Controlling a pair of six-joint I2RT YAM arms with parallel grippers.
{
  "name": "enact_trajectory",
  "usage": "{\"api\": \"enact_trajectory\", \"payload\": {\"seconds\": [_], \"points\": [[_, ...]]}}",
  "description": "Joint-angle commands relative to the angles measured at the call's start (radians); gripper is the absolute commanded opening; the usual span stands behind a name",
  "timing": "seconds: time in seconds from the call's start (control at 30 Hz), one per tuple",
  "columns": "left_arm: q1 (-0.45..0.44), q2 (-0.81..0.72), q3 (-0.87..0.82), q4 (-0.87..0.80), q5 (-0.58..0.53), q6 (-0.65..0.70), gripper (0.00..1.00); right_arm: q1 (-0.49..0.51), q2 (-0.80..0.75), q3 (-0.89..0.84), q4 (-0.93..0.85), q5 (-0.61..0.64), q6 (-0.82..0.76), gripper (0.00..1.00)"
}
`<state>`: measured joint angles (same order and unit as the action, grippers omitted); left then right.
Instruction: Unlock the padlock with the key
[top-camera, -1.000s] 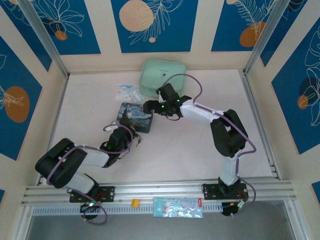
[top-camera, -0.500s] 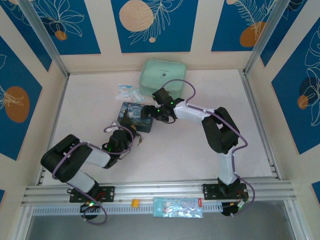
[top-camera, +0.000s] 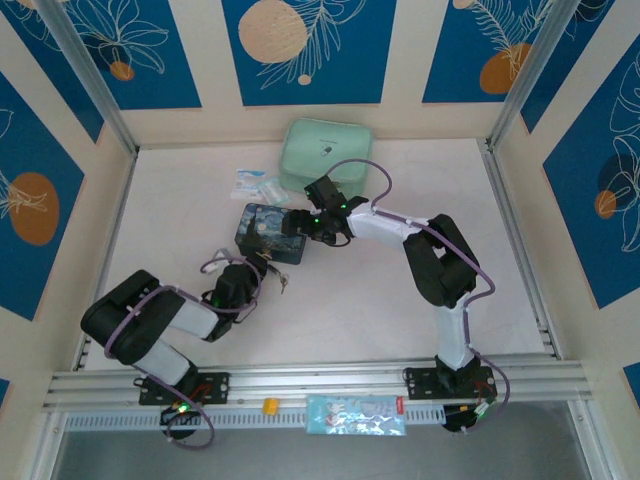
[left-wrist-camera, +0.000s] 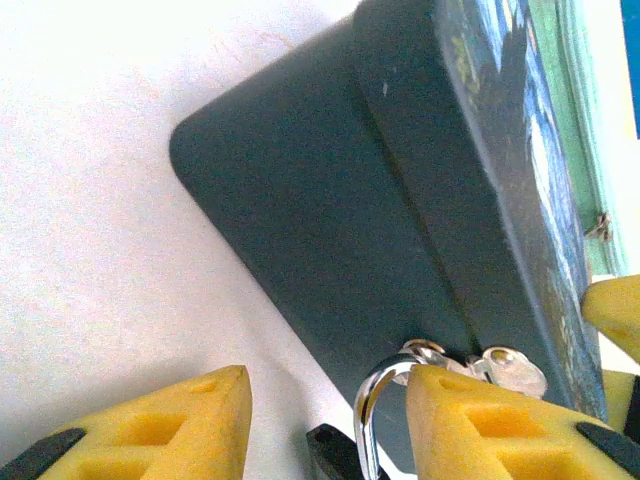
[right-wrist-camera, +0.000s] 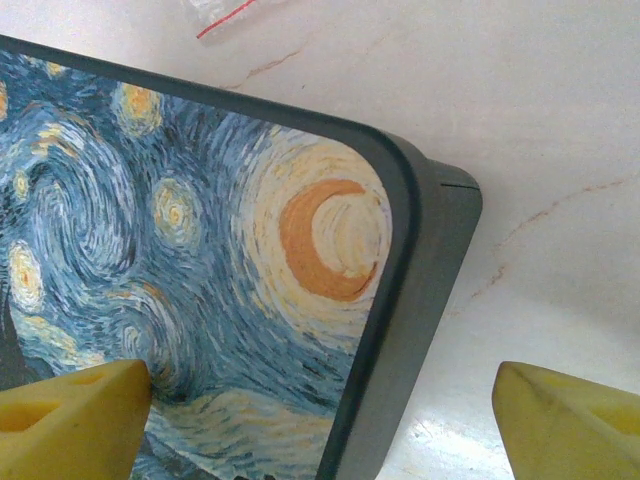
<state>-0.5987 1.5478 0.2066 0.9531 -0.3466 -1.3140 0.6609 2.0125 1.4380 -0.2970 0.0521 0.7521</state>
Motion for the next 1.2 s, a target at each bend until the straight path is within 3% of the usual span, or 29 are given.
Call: {"api": "enact_trajectory", "payload": {"seconds": [0.0,0.23,0.47,0.57,0.9,1.17], "points": [[0.030,0.005,-0.040,0.053,-0.054,-0.037,0.45,-0.004,0.017,-0.025,-0.040,0.046,0.009,0.88],[0.040,-0.004,0.006,0.066,0.025,0.000,0.44,-0.007,0.015,-0.026,-0.036,0.043,0.003,0.87],[0.046,0.235,-0.005,0.450,0.123,0.005,0.35,-0.011,0.018,-0.021,-0.027,0.021,-0.008,0.86],[0.050,0.299,0.015,0.455,0.155,-0.027,0.33,-0.010,0.017,-0.016,-0.028,0.018,-0.011,0.86],[0.056,0.309,0.028,0.455,0.175,-0.034,0.30,-0.014,0.023,-0.007,-0.028,0.011,-0.016,0.86],[0.083,0.219,-0.064,0.454,0.179,0.029,0.40,-0.039,-0.077,-0.080,0.036,0.004,-0.147,0.89]]}}
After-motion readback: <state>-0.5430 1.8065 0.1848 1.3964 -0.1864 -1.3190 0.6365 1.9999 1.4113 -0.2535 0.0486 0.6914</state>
